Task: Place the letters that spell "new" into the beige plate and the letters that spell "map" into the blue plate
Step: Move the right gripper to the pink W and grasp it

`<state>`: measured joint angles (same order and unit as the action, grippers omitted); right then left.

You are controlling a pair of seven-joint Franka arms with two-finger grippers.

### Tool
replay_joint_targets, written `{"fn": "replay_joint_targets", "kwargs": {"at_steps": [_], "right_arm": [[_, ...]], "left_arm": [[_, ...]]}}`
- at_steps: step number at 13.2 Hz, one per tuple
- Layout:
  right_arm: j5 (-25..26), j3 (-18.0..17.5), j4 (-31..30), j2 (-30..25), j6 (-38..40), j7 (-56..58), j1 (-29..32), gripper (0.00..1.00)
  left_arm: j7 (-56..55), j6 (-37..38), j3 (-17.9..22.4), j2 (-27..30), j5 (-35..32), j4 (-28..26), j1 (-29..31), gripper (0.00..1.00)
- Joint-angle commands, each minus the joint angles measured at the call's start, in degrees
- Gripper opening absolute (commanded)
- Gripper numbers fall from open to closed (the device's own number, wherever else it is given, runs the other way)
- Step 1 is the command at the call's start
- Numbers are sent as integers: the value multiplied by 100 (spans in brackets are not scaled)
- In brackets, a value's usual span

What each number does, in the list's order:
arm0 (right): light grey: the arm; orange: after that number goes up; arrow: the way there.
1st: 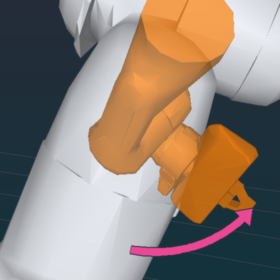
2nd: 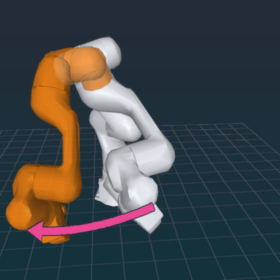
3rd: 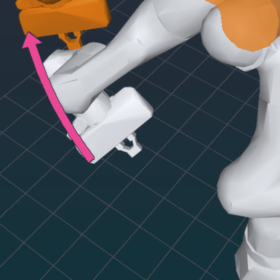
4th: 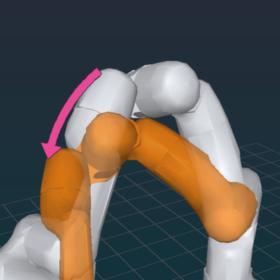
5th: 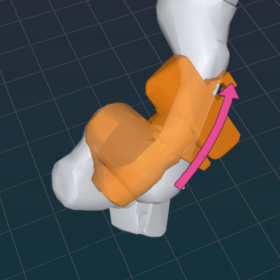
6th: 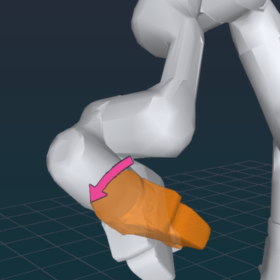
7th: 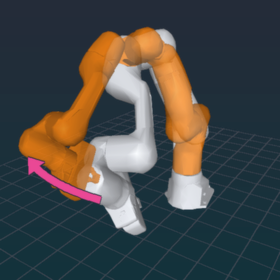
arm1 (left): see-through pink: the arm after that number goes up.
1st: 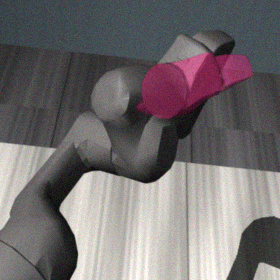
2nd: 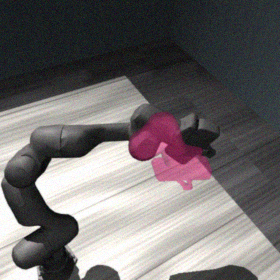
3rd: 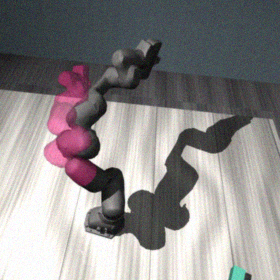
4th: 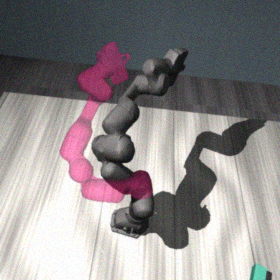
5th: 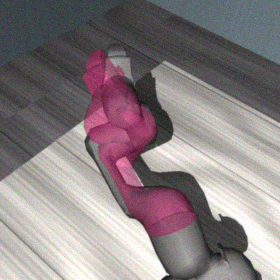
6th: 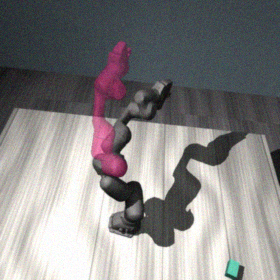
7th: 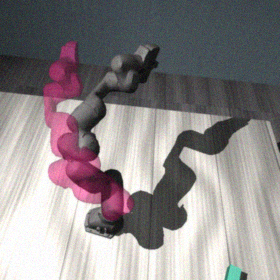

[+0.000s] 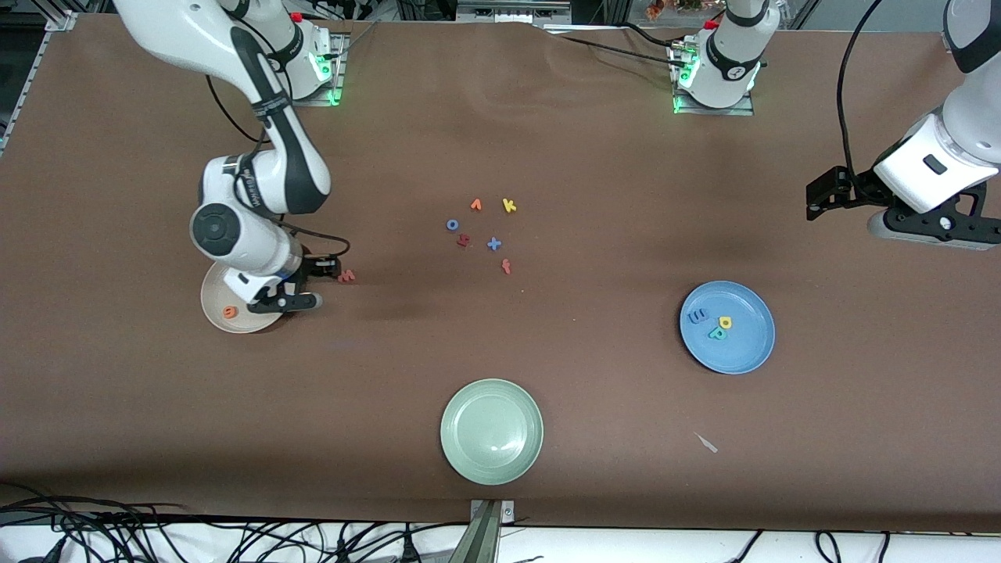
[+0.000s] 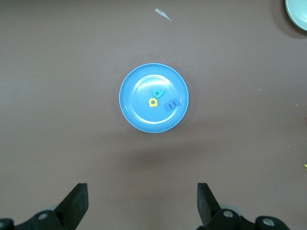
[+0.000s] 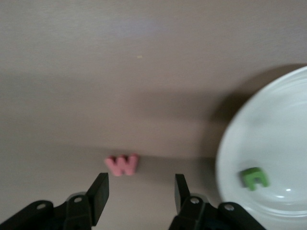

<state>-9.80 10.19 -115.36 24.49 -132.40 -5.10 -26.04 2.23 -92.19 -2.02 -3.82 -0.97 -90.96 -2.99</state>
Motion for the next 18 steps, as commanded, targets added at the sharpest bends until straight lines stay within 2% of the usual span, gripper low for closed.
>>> {"fn": "replay_joint_targets", "kwargs": {"at_steps": [1,6,10,18], "right_arm": [[48,19,-170,56,-320,-298,-138,63],[40,1,-741,65,-1173,-307,-217,63],[31,-8,-733,135,-1305,-554,-454,63],[40,1,-908,205,-1692,-492,-446,63]], "left_arm": [[-56,105,0,-84,-35,193,26,100],[-56,96,0,-84,-44,202,17,100],[-56,79,0,-84,-79,202,17,100],[-56,52,9,-84,-18,228,88,100]]}}
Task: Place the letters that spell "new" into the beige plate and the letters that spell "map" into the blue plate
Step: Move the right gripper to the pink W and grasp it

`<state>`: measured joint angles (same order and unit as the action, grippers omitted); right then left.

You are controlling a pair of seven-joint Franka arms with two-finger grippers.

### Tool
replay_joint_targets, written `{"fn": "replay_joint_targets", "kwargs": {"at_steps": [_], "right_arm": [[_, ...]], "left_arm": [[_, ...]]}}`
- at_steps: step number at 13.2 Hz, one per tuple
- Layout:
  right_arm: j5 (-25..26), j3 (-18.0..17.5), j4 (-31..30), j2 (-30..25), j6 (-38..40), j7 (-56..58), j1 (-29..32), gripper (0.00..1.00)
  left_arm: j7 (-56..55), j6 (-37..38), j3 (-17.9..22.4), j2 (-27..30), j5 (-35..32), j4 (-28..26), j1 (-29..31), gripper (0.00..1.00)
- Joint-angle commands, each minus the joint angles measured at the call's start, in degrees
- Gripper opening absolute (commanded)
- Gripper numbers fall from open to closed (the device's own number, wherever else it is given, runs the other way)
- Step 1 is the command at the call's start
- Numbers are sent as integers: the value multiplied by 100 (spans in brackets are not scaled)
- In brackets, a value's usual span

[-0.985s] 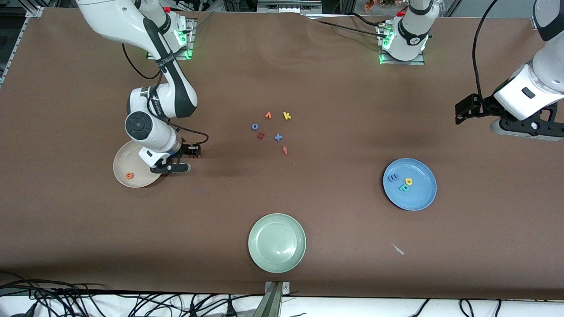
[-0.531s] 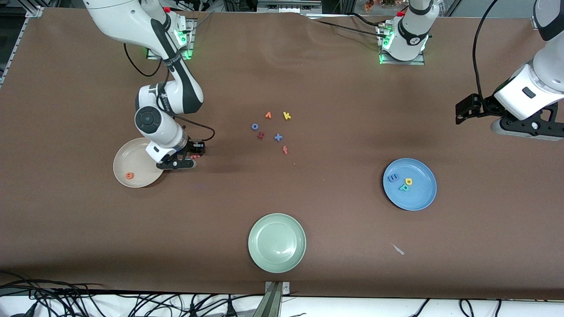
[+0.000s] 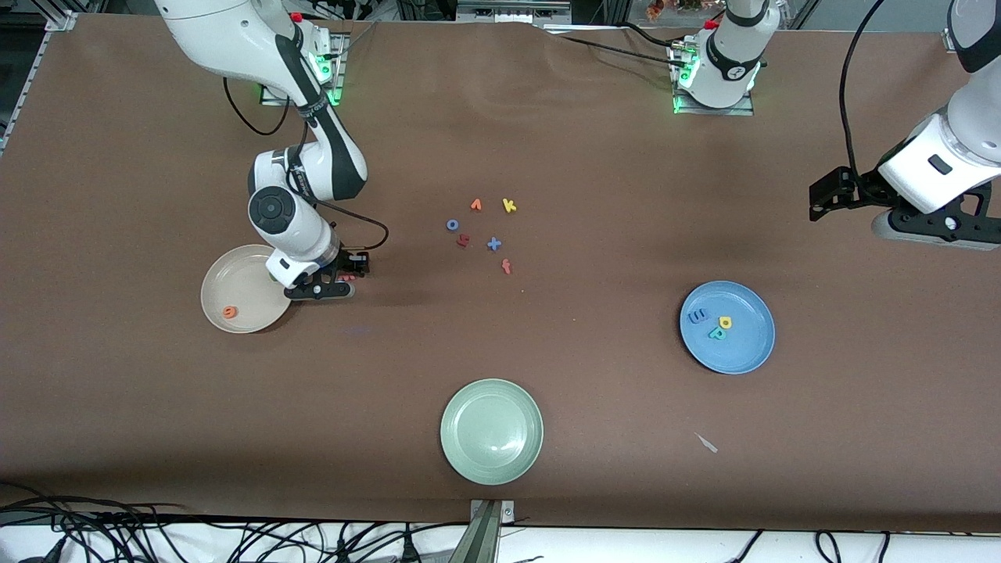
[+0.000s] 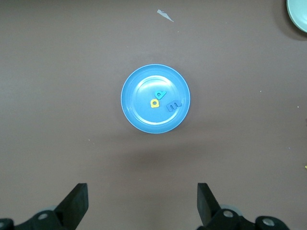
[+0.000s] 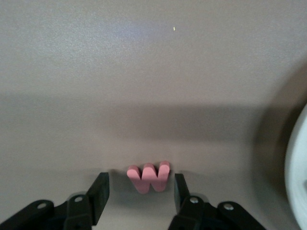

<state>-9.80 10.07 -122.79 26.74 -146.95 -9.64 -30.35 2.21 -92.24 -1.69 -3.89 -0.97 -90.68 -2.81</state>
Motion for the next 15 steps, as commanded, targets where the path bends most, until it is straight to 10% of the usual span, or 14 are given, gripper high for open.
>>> {"fn": "replay_joint_targets", "kwargs": {"at_steps": [1,10,15], "right_arm": [[40,13,-175,-19,-238,-30,-15,62],[57,56,-70,-133,-125,216,-15,33],[84,732,1036,-292,1973,1163,-15,33]], "left_arm": [[-54,57,-24,-77,-17,209,79,100],[-62,57,-24,-77,-8,218,123,100],[-62,66,-24,-77,-34,209,131,100]]}}
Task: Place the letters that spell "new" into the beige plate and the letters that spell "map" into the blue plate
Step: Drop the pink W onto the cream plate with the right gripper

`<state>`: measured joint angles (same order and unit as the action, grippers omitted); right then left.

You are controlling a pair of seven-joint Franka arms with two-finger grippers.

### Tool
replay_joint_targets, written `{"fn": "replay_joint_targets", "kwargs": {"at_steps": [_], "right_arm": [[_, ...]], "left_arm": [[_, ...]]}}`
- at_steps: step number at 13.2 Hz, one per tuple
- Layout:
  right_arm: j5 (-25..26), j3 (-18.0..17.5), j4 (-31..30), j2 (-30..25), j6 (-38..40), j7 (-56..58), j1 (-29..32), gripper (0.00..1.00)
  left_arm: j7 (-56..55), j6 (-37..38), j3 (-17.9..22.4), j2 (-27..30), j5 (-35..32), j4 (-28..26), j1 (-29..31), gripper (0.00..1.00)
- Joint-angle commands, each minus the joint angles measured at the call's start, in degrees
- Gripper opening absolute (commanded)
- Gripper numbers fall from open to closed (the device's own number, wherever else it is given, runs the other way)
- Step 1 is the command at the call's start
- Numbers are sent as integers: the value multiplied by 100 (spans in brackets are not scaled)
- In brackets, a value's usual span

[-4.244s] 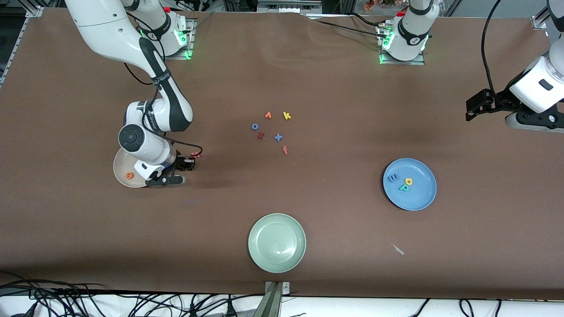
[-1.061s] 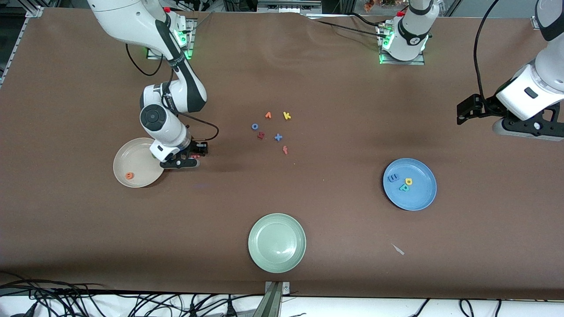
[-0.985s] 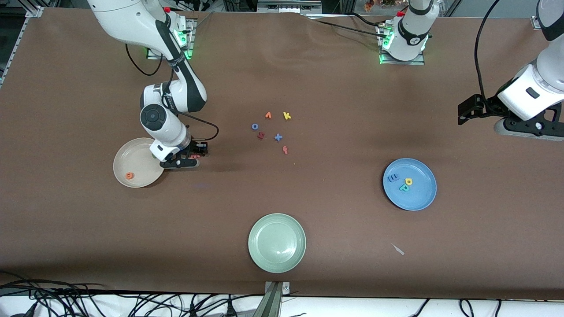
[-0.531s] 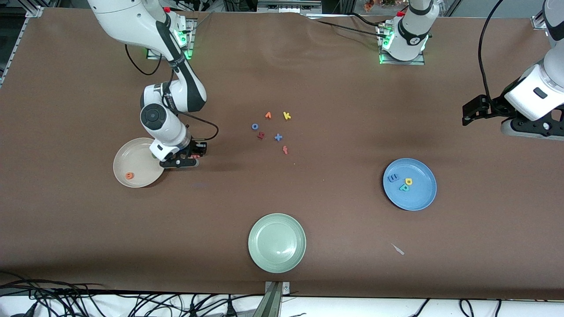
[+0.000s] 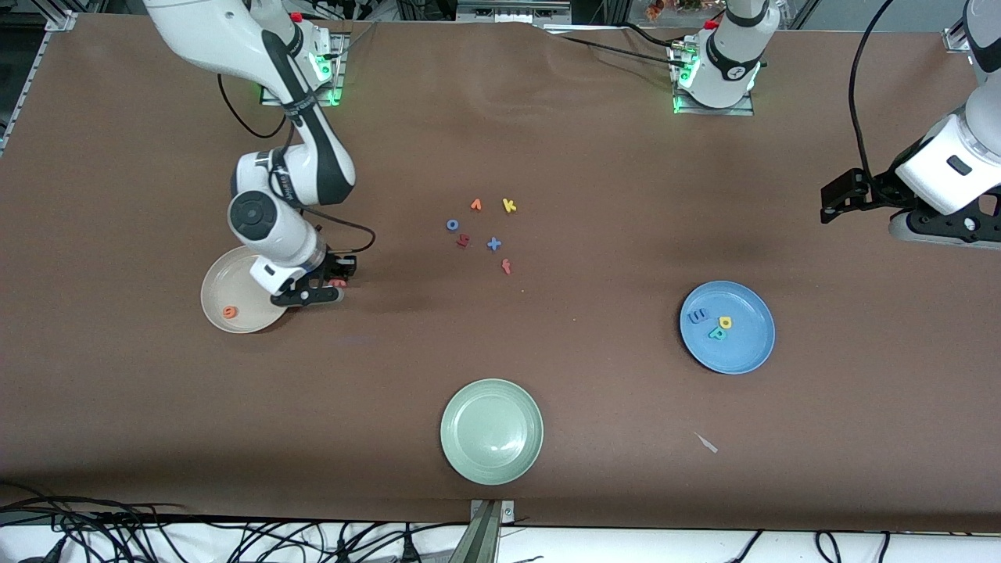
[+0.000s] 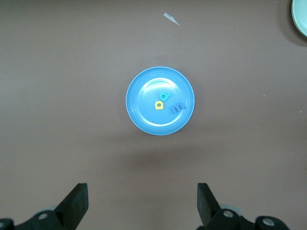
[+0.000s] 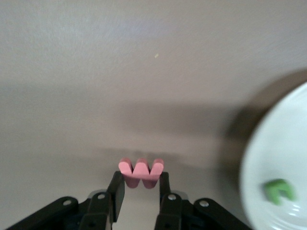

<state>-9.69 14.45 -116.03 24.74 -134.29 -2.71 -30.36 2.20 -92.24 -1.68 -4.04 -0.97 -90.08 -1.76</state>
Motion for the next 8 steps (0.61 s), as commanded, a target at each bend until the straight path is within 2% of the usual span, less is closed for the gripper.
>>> {"fn": "replay_joint_targets", "kwargs": {"at_steps": [1,3,7,8], "right_arm": [[72,521,370,-136,789,891,-13,33],[72,891,292,-285,860,1631,-13,35],[72,1340,-156,-724,931,2308,-5,42],[72,1428,-174,-777,1026,2371,-5,62]], "left_arm": [[-62,66,-25,-62,-34,157,27,100],[-62,66,-25,-62,-43,148,62,100],[-44,83,-25,-114,-78,148,106,100],[-44,84,-25,-124,-78,148,115,100]]}}
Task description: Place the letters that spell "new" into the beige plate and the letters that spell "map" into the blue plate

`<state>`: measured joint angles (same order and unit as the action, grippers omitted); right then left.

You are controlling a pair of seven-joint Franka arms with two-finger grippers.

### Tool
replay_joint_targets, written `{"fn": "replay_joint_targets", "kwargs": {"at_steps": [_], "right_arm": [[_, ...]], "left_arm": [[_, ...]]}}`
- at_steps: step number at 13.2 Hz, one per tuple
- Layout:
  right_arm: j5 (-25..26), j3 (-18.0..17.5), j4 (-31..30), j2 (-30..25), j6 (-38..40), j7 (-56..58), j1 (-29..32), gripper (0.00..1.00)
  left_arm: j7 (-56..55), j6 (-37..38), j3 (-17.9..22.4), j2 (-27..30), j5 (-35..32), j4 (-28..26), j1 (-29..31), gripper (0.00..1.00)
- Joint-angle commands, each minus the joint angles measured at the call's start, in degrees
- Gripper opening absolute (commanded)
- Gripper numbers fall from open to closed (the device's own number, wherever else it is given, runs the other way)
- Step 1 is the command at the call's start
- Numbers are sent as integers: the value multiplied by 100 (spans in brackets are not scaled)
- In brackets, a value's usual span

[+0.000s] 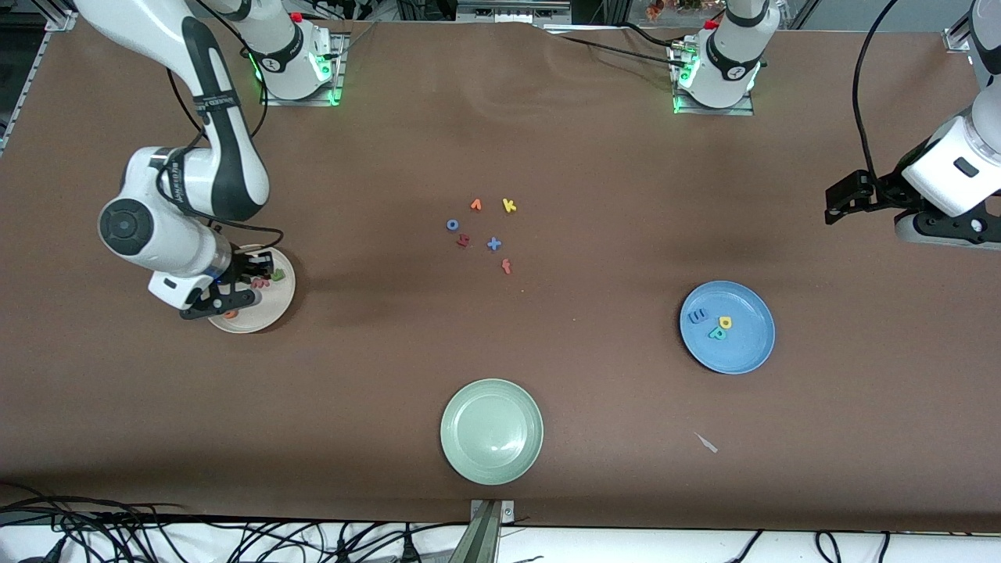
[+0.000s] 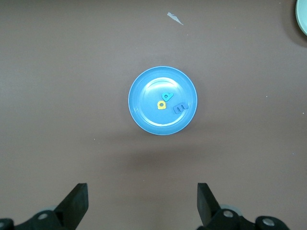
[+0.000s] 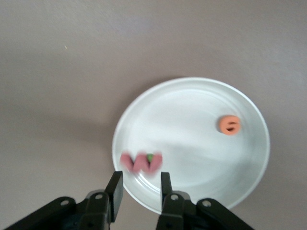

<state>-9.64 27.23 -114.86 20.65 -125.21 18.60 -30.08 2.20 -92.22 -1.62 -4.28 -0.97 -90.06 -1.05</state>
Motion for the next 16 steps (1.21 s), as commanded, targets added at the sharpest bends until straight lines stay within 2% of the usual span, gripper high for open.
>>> {"fn": "replay_joint_targets", "kwargs": {"at_steps": [1,2,4,7,10,16], "right_arm": [[68,229,-257,-403,232,241,-33,90],[68,299,-187,-456,373,241,-33,100],[68,318,329,-465,855,189,-33,100],[68,318,1629,-377,1988,162,11,100],[50,414,2571,-377,2578,179,20,100],[-2,476,3337,-430,3299,188,46,100]], "left_arm": [[-44,82,-22,-117,-78,147,78,100],[-44,82,-13,-117,-78,156,139,100],[-27,82,-5,-117,-87,147,219,100],[-35,55,-13,-196,-78,156,429,100],[-18,46,-5,-231,-70,156,518,100],[-53,-59,-40,-451,10,332,475,100]]}}
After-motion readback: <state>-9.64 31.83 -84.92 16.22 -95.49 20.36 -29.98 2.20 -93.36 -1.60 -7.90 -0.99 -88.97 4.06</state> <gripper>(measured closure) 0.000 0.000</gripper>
